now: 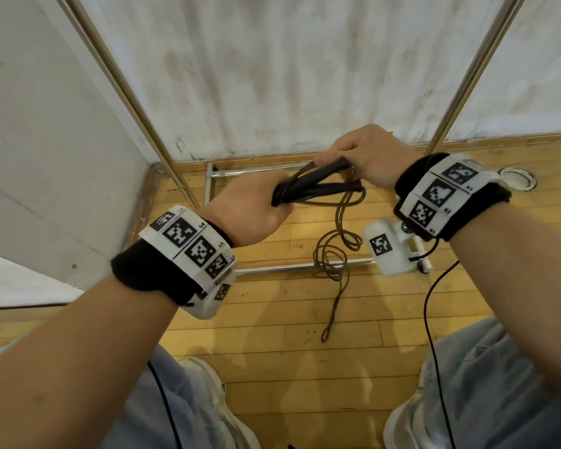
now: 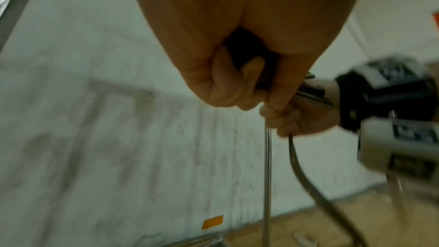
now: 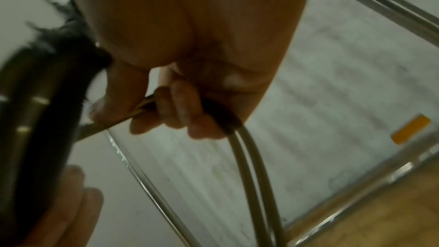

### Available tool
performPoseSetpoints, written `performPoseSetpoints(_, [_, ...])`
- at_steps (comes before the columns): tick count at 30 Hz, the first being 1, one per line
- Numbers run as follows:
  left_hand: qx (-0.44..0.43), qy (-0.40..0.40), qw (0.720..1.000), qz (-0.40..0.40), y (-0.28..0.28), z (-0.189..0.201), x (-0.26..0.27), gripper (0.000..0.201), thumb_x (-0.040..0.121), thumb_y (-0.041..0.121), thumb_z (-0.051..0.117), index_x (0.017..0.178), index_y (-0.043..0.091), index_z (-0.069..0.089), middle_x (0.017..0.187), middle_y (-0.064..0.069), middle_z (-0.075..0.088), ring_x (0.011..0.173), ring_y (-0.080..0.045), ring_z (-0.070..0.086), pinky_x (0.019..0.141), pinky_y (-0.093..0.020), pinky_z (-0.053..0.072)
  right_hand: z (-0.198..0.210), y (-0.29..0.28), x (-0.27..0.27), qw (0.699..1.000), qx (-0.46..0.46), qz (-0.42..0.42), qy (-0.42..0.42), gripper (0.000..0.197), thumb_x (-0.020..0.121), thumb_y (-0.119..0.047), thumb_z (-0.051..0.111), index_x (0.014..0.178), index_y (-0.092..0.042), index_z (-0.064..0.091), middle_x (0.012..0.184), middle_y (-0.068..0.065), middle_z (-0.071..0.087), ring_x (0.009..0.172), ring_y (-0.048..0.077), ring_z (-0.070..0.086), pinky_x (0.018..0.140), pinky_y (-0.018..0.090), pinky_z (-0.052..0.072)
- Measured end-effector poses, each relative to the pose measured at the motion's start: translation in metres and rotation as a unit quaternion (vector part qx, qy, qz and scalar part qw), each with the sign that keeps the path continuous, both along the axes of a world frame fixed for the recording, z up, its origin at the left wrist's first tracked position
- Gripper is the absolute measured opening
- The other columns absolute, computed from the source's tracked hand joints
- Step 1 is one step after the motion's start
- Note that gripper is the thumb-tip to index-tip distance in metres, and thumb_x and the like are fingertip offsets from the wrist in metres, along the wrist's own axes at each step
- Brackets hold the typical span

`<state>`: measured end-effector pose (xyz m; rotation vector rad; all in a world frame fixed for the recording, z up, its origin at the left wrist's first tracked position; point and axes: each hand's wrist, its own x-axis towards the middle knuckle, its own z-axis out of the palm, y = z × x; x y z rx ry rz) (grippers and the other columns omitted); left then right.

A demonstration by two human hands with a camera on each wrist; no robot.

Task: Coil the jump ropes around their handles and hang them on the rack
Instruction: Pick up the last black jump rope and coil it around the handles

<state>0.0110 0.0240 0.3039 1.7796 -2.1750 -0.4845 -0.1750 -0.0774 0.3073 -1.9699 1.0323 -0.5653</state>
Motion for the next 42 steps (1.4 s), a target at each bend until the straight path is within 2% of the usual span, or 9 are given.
performPoseSetpoints(4, [-0.024,0.127,0.990,0.048,0.000,0.010,-0.005,0.015,0.088,0.014,0.060,0.088,0.026,0.050,0.076,0.005,0.053,0.065,-0.012,0.050,0.052,-0.012,0.036,-0.013,0.009,0.005,0.995,0.073,0.031,-0.062,0.024,0.092,-0.030,0.055,0.073,-0.018,0.065,0.055,-0.009,0.052,0.051,0.008,0.046,0.051,0.017,0.044])
performPoseSetpoints(9, [-0.024,0.278,0.948,0.155,-0.008,0.010,-0.003,0.029,0.087,0.011,0.062,0.102,0.022,0.039,0.085,0.002,0.061,0.043,0.000,0.047,0.041,-0.013,0.036,-0.036,0.047,0.037,0.994,0.104,0.017,-0.023,0.052,0.097,-0.053,0.029,0.062,-0.017,0.046,0.054,-0.004,0.042,0.052,0.014,0.039,0.058,0.030,0.041])
performPoseSetpoints(14, [-0.080,0.192,0.951,0.227,-0.017,0.005,0.018,0.017,0.086,0.009,0.055,0.099,0.017,0.048,0.077,0.001,0.055,0.059,-0.015,0.050,0.054,-0.029,0.043,-0.042,0.065,0.046,0.994,0.035,0.040,0.098,0.050,0.100,-0.044,0.027,0.073,-0.014,0.058,0.060,-0.006,0.047,0.055,0.013,0.045,0.059,0.029,0.036])
performPoseSetpoints(18, [-0.021,-0.018,0.965,0.259,-0.021,-0.006,0.038,0.017,0.086,0.011,0.055,0.098,0.018,0.044,0.079,-0.002,0.053,0.068,-0.023,0.052,0.060,-0.031,0.039,-0.025,0.069,0.048,0.985,-0.066,0.066,0.148,0.049,0.100,-0.041,0.031,0.081,-0.008,0.061,0.063,0.001,0.053,0.057,0.017,0.050,0.057,0.030,0.041])
performPoseSetpoints(25, [-0.014,-0.180,0.978,0.100,-0.017,-0.041,0.002,0.023,0.089,0.038,0.052,0.080,0.018,0.046,0.063,0.012,0.045,0.055,-0.011,0.045,0.048,-0.024,0.029,0.001,0.066,0.047,0.980,-0.084,0.139,0.117,0.032,0.096,-0.029,0.045,0.067,-0.016,0.052,0.057,-0.008,0.045,0.048,0.004,0.041,0.049,0.015,0.030])
performPoseSetpoints(31, [0.028,-0.159,0.978,0.135,-0.014,-0.043,-0.008,0.017,0.089,0.034,0.051,0.097,0.020,0.047,0.077,0.003,0.053,0.069,-0.018,0.054,0.060,-0.036,0.049,0.004,0.029,0.024,0.987,-0.139,-0.001,0.086,0.041,0.087,-0.043,0.059,0.072,-0.006,0.065,0.058,0.000,0.048,0.050,0.012,0.041,0.048,0.017,0.031])
performPoseSetpoints(34, [0.020,-0.127,0.987,0.094,-0.009,-0.036,-0.013,0.012,0.088,0.028,0.051,0.097,0.021,0.047,0.078,0.002,0.055,0.068,-0.015,0.052,0.058,-0.031,0.043,0.001,0.017,0.017,0.988,-0.128,-0.045,0.074,0.049,0.078,-0.051,0.066,0.069,-0.003,0.064,0.056,0.002,0.046,0.051,0.014,0.041,0.049,0.023,0.034])
performPoseSetpoints(38, [-0.007,-0.052,0.998,0.018,0.000,-0.019,-0.005,0.015,0.086,0.026,0.056,0.100,0.023,0.051,0.077,0.006,0.056,0.068,-0.014,0.052,0.058,-0.029,0.038,0.004,0.005,0.004,0.997,-0.042,-0.024,0.054,0.061,0.069,-0.060,0.067,0.066,0.001,0.061,0.054,0.004,0.041,0.048,0.013,0.035,0.041,0.011,0.031])
performPoseSetpoints(42, [-0.055,0.067,0.996,0.032,0.006,-0.004,-0.007,0.019,0.082,0.020,0.063,0.093,0.024,0.048,0.072,0.010,0.054,0.065,-0.010,0.051,0.056,-0.024,0.036,0.002,0.018,0.004,0.998,0.062,0.001,0.014,0.032,0.089,-0.024,0.061,0.058,-0.021,0.053,0.035,-0.007,0.045,0.034,0.002,0.041,0.047,0.014,0.038])
